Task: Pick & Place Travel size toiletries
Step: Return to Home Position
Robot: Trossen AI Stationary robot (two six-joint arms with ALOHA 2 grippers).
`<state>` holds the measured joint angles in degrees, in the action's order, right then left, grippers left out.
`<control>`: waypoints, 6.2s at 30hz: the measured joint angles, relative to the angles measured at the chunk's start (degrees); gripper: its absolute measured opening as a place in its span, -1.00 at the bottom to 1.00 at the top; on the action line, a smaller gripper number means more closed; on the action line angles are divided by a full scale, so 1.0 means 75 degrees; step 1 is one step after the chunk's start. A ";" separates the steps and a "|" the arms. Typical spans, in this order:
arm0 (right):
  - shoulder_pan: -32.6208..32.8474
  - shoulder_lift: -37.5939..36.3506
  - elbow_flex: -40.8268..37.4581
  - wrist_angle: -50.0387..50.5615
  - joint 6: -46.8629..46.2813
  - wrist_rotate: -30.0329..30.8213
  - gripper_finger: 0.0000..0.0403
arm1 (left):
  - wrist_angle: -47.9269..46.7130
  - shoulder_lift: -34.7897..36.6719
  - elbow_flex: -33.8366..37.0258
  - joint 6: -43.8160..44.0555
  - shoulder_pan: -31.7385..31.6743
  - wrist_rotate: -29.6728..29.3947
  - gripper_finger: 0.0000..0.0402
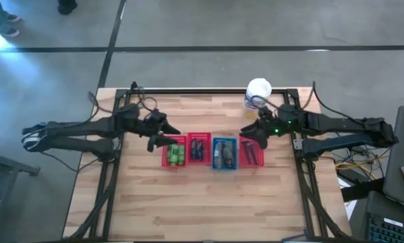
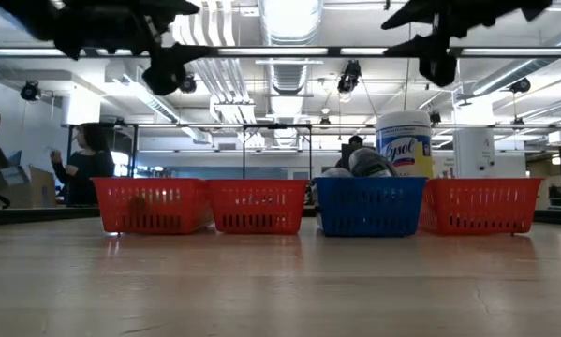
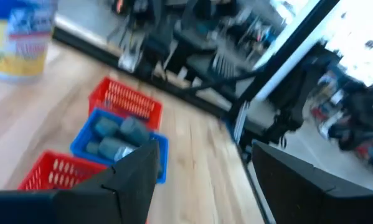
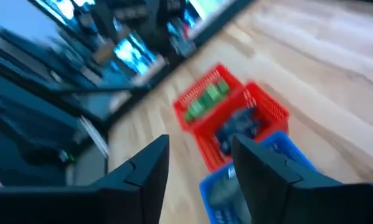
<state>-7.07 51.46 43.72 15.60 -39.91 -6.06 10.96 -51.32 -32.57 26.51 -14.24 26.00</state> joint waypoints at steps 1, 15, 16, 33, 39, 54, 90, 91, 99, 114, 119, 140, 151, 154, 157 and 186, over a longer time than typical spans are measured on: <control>-0.0010 -0.0202 -0.0373 -0.0510 -0.0061 -0.0053 -0.16 | 0.0337 0.0184 0.0251 0.0055 -0.0009 -0.0048 0.30; -0.0008 -0.2139 -0.3027 -0.3146 -0.0278 0.0008 -0.01 | 0.1136 0.3990 0.3434 0.0747 0.0082 -0.1737 0.30; -0.0019 -0.2215 -0.3138 -0.3139 -0.0281 0.0027 -0.01 | 0.1137 0.4198 0.3623 0.0833 0.0082 -0.1739 0.30; -0.0011 -0.2296 -0.5102 -0.3105 -0.0278 0.0023 -0.18 | -0.0124 0.5312 0.4265 0.1447 0.0090 -0.1813 0.30; -0.0016 -0.2295 -0.5767 -0.3028 -0.0277 0.0017 -0.27 | -0.0114 0.5320 0.4271 0.1447 0.0096 -0.1825 0.30; -0.0014 -0.2247 -0.5764 -0.2336 -0.0278 0.0004 -0.50 | -0.1138 0.6828 0.4286 -0.3517 0.0956 -0.1766 0.30; -0.0014 -0.2244 -0.5762 -0.2341 -0.0278 0.0014 -0.57 | -0.1139 0.6746 0.4297 -0.3671 0.1577 -0.2952 0.30; -0.0014 -0.2244 -0.5762 -0.2341 -0.0278 0.0014 -0.56 | -0.1137 0.6746 0.4297 -0.3673 0.1577 -0.2953 0.30; -0.0014 -0.2233 -0.5759 -0.2303 0.0030 -0.0054 -0.44 | -0.1134 0.6746 0.4297 -0.3673 0.1577 -0.2961 0.30; -0.0008 -0.2389 -0.5706 -0.2524 0.0482 -0.0175 -0.26 | -0.1131 0.6743 0.4297 -0.3673 0.1577 -0.2964 0.30; 0.0057 -0.3141 -0.5706 -0.4207 0.1083 -0.0276 -0.20 | -0.1131 0.6743 0.4298 -0.3673 0.1577 -0.2964 0.30; -0.0091 -0.6846 -0.5761 -0.2577 0.4758 -0.0375 -0.01 | -0.1134 0.6738 0.4297 -0.3676 0.1574 -0.2964 0.30; 0.0410 -0.6863 -0.5762 -0.2330 0.5239 -0.0397 -0.08 | -0.1143 0.6708 0.4297 -0.3676 0.1574 -0.2964 0.30; 0.0499 -0.6860 -0.5762 -0.2341 0.5149 -0.0400 -0.13 | -0.1143 0.6708 0.4297 -0.3676 0.1574 -0.2964 0.30; 0.0455 -0.6860 -0.5762 -0.2336 0.5169 -0.0391 -0.17 | -0.1146 0.6708 0.4297 -0.3676 0.1574 -0.2964 0.30; 0.0443 -0.6744 -0.5762 -0.2347 0.4480 -0.0382 -0.62 | -0.1152 0.6696 0.4297 -0.3676 0.1575 -0.2964 0.30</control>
<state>-3.75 0.89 0.51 -2.00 -6.31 -8.93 2.33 -1.10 -0.34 -1.06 -2.43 3.77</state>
